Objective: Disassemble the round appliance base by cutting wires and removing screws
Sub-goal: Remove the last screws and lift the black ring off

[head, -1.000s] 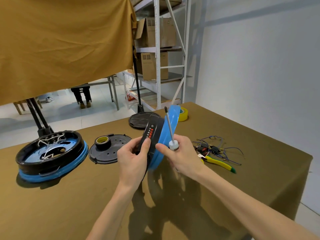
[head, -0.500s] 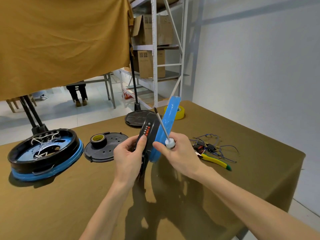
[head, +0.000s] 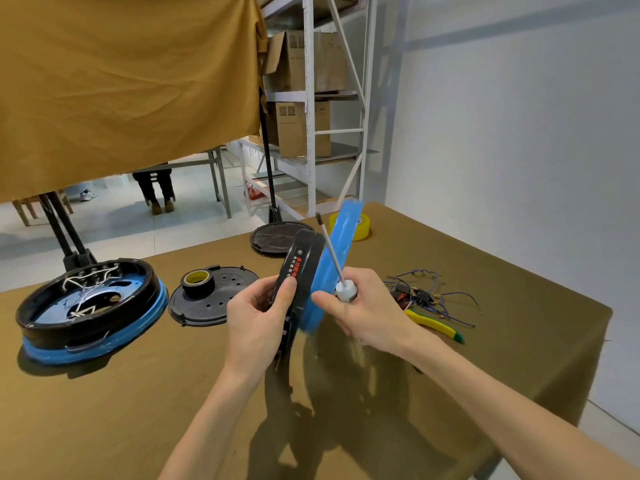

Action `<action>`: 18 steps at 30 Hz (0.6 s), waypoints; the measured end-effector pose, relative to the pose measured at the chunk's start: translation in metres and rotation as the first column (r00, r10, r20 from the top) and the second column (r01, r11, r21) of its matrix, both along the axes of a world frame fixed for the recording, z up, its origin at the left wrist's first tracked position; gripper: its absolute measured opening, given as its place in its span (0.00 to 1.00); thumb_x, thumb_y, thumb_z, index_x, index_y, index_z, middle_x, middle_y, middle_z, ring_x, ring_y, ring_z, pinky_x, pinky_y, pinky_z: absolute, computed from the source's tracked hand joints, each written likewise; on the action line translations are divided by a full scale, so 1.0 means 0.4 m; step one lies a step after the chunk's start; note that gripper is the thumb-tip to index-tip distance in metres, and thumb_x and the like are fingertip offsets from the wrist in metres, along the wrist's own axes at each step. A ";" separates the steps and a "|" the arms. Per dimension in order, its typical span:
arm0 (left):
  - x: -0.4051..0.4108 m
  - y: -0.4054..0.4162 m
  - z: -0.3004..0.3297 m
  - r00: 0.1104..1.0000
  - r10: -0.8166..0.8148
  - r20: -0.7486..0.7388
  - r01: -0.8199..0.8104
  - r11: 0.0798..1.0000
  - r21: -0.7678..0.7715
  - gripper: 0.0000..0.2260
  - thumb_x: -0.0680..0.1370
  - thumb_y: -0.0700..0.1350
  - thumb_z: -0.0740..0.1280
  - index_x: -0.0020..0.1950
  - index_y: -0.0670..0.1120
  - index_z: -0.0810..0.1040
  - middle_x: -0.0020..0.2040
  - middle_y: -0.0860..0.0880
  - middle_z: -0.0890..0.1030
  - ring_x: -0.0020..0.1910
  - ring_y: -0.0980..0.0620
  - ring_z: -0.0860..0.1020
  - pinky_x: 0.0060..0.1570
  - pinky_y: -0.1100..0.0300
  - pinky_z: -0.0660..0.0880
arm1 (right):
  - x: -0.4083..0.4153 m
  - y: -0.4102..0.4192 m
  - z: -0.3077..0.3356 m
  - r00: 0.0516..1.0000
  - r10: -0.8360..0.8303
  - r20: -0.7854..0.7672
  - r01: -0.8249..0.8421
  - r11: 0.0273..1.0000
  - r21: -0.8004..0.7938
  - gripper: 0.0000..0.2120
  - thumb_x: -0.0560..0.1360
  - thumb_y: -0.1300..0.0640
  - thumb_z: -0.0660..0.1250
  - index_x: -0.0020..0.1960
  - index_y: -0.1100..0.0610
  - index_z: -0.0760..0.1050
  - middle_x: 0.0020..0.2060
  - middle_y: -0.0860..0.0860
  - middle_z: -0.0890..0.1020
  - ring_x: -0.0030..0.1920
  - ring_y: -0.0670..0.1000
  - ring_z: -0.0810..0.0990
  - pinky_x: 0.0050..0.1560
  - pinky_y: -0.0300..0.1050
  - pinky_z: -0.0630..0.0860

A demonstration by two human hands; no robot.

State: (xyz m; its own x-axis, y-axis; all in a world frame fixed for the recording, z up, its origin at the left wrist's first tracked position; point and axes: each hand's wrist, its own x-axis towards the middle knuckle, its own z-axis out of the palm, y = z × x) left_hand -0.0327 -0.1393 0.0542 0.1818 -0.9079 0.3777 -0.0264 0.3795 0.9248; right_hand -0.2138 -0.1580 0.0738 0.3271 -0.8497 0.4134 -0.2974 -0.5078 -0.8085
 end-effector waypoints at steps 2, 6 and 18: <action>-0.005 -0.004 0.009 1.000 0.023 0.018 -0.023 1.000 -0.001 0.06 0.80 0.49 0.71 0.53 0.51 0.86 0.45 0.53 0.88 0.45 0.55 0.86 0.42 0.66 0.80 | 0.005 0.002 -0.002 0.996 -0.061 -0.065 0.050 0.987 -0.152 0.08 0.80 0.57 0.70 0.43 0.59 0.77 0.32 0.46 0.78 0.31 0.48 0.75 0.33 0.38 0.70; -0.005 -0.014 0.039 0.997 0.083 0.005 -0.083 0.995 0.051 0.05 0.79 0.51 0.72 0.46 0.53 0.86 0.40 0.51 0.86 0.41 0.55 0.85 0.38 0.67 0.80 | 0.016 -0.006 0.000 0.972 -0.165 -0.168 0.088 0.916 -0.391 0.05 0.82 0.59 0.68 0.48 0.58 0.79 0.35 0.46 0.77 0.36 0.46 0.74 0.35 0.38 0.68; -0.009 -0.007 0.048 0.999 -0.012 -0.035 0.012 1.000 -0.016 0.07 0.81 0.50 0.69 0.53 0.50 0.86 0.44 0.49 0.87 0.45 0.49 0.85 0.41 0.63 0.81 | 0.018 -0.002 0.025 0.994 -0.111 -0.024 0.101 0.961 -0.258 0.08 0.81 0.56 0.70 0.43 0.52 0.77 0.32 0.43 0.78 0.33 0.45 0.75 0.34 0.36 0.70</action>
